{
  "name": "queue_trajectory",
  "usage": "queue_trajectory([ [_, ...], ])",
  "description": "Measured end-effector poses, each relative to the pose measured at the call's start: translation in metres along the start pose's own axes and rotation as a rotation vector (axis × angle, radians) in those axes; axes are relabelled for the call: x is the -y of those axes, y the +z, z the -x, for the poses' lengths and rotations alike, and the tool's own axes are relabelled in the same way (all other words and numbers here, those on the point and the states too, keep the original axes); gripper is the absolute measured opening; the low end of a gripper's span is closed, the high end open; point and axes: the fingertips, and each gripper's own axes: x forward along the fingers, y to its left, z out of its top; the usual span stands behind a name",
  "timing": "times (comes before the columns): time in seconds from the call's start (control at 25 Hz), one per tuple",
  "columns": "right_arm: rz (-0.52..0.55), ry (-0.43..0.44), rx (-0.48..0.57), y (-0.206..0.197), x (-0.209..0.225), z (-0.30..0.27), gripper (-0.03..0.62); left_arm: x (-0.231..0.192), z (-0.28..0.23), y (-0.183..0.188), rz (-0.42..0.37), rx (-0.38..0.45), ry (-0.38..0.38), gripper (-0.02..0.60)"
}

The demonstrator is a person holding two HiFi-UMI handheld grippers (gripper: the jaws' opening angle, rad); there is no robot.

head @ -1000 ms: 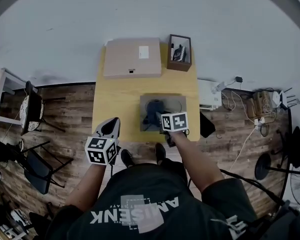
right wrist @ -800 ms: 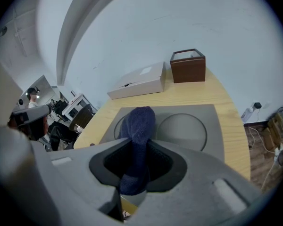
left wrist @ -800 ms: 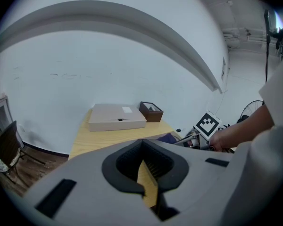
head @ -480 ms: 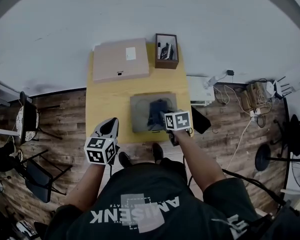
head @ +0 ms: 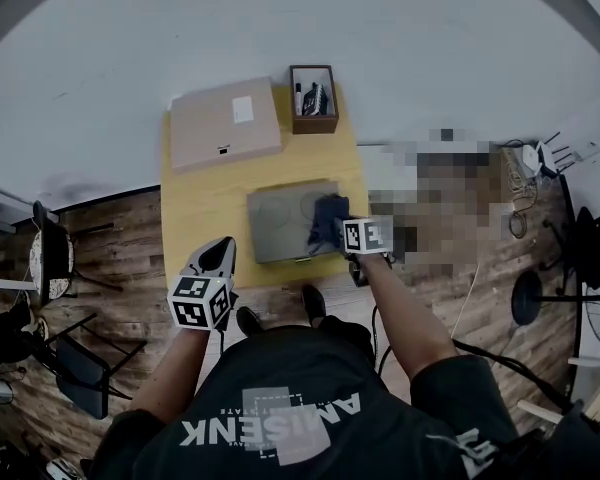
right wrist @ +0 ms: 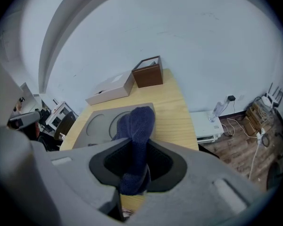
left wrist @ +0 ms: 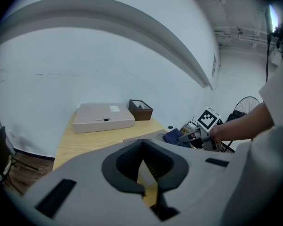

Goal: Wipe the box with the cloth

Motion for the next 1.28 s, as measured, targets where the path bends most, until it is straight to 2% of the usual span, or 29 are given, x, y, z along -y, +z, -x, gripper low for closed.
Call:
queue_trajectory([
  [0.24,-0.044,-0.071,0.008,-0.004,0.025,0.009,0.082,0.005,-0.002,0.004,0.022,0.004,-0.039,0.002],
  [0.36,-0.062,-0.121,0.008,-0.011,0.042,0.015,0.081,0.009,-0.002,0.008,-0.002,0.012,-0.05,0.002],
  [0.6,-0.108,-0.096,0.096,0.0,0.032,0.039,0.081,-0.001,0.004,0.007,-0.001,0.019,-0.058,0.002],
  [0.76,-0.073,-0.039,0.132,0.011,-0.008,0.052,0.081,-0.004,0.011,0.008,-0.023,0.027,-0.089,0.002],
  [1.0,0.013,0.096,0.152,0.018,-0.104,0.043,0.081,-0.021,0.024,0.004,-0.02,0.041,-0.101,0.002],
  [1.16,0.057,0.17,0.129,0.011,-0.164,0.028,0.081,-0.037,0.034,0.001,-0.012,0.055,-0.107,0.002],
  [1.28,0.078,0.191,0.085,-0.004,-0.194,0.012,0.081,-0.049,0.043,-0.008,-0.019,0.06,-0.098,0.002],
])
